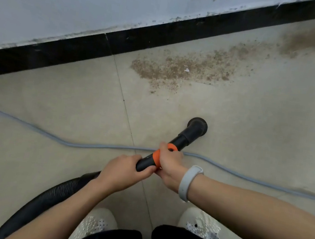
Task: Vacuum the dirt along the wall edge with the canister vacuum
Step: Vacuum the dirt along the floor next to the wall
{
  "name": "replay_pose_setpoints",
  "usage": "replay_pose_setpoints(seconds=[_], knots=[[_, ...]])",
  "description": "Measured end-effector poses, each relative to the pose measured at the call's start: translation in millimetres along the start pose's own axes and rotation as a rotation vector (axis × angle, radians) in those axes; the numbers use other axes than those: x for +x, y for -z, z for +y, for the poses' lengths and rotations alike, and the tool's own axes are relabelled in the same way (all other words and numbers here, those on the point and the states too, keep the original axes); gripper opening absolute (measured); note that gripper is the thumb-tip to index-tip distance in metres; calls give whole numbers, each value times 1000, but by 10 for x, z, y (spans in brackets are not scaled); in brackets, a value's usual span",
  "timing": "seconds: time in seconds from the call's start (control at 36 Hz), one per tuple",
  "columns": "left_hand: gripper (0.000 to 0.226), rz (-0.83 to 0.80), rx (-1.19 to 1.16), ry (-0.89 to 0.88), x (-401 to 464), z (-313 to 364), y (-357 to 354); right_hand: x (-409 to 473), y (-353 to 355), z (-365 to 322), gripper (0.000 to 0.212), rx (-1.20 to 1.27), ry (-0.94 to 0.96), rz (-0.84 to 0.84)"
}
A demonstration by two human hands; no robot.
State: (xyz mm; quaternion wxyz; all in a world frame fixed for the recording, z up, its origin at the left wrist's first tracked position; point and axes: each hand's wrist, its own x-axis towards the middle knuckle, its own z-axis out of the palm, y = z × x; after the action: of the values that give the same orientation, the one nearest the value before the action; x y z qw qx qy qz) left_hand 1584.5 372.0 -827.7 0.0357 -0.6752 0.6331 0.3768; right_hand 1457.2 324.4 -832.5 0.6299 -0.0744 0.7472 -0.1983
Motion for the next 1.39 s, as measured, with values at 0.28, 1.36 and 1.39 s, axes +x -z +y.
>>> replay_pose_setpoints(seconds=[0.28,1.36,1.39], knots=[[44,95,-83,168,-576,-714,167,-350,-693,376,30,-191,-69,-175],[30,299,-389,382,-425,-1035,385,-220,-1575,-72,50,-457,208,-376],[31,289,-398,373,-415,-1027,405,-212,-1575,-103,50,-428,206,-375]])
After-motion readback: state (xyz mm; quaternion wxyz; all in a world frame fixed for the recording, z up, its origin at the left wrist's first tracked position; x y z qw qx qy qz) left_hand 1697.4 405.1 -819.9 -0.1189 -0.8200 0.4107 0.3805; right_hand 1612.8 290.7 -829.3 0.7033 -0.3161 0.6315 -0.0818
